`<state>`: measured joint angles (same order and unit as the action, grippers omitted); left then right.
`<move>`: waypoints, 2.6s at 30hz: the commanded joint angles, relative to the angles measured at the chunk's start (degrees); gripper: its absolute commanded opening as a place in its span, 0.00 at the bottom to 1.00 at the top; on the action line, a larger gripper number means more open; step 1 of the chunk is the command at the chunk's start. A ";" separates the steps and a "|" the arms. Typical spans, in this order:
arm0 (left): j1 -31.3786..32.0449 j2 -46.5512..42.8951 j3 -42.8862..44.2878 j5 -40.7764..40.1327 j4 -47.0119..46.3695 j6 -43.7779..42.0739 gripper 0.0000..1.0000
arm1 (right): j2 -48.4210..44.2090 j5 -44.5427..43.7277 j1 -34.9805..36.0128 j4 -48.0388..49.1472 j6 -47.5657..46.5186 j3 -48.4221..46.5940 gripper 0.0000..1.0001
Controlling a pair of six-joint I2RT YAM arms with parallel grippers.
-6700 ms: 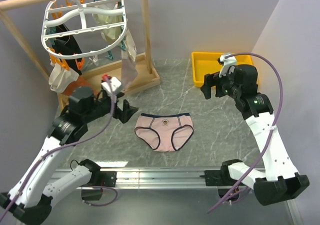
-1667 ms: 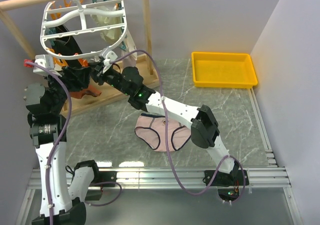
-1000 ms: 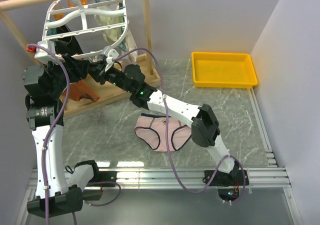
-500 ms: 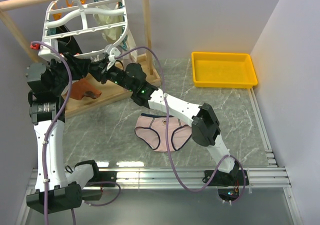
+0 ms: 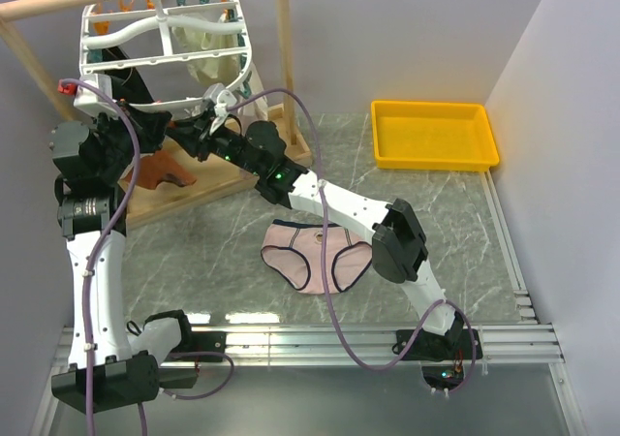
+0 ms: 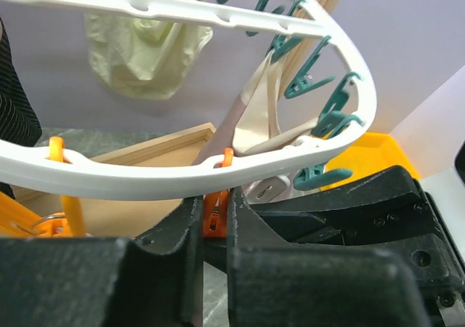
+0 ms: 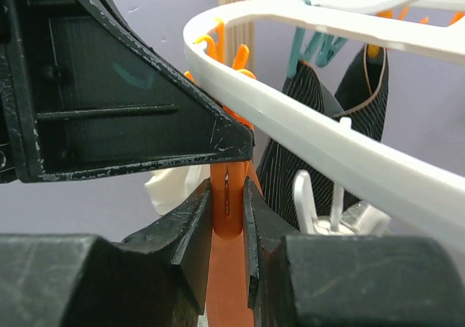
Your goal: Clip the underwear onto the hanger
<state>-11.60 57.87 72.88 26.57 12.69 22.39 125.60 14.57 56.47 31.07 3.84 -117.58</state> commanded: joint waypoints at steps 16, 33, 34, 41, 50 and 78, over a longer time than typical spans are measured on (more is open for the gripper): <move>0.17 0.32 1.03 1.29 -4.69 1.25 0.01 | -24.86 4.76 -2.15 -6.71 -3.31 31.86 0.54; 0.17 -0.12 1.12 0.94 -4.78 1.51 0.01 | -29.63 -7.60 -5.14 -38.18 0.81 47.53 0.53; 0.17 -0.21 1.21 0.86 -4.69 1.43 0.00 | -28.67 -9.02 -5.14 -38.80 1.69 47.62 0.53; 0.17 -0.56 0.68 0.94 -4.69 1.25 0.00 | -22.69 -15.97 -5.14 -45.21 7.58 46.13 0.66; 0.17 -1.18 -0.11 1.12 -4.69 0.90 0.00 | -14.07 -16.94 -6.28 -48.47 9.70 37.52 0.81; 0.17 -1.79 -0.64 0.94 -3.90 -0.24 0.00 | -2.38 -15.79 -6.20 -57.96 5.75 33.81 0.88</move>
<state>-11.53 57.14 72.34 27.14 10.52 23.20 119.74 -3.11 49.63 -23.40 9.76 -85.01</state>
